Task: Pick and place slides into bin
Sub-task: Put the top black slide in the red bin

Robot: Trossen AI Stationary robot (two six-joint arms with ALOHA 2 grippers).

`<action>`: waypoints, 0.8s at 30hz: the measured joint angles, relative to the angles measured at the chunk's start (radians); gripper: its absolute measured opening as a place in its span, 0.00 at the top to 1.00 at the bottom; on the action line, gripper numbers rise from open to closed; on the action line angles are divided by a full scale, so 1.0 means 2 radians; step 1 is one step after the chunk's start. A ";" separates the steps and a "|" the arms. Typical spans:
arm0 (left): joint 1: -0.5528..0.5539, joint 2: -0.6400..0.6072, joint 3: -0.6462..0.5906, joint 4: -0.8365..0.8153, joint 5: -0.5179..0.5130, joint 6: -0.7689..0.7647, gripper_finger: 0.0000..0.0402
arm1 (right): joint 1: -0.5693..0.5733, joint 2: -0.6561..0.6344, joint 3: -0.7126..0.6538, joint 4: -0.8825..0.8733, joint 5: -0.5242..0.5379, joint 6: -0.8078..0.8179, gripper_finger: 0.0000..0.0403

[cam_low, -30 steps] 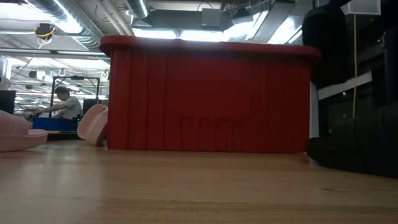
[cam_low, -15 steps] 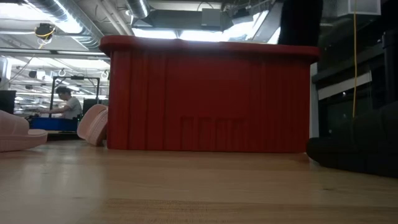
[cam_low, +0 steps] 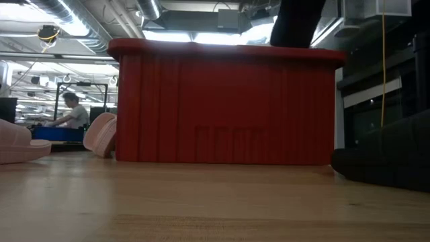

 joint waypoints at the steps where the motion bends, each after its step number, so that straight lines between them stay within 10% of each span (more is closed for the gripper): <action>1: 0.000 0.000 0.000 0.000 0.000 0.000 1.00 | -0.005 0.001 0.000 0.011 -0.008 -0.011 0.97; 24: 0.000 0.000 0.000 -0.027 0.000 0.075 1.00 | -0.219 0.101 0.000 0.187 -0.184 -0.261 0.97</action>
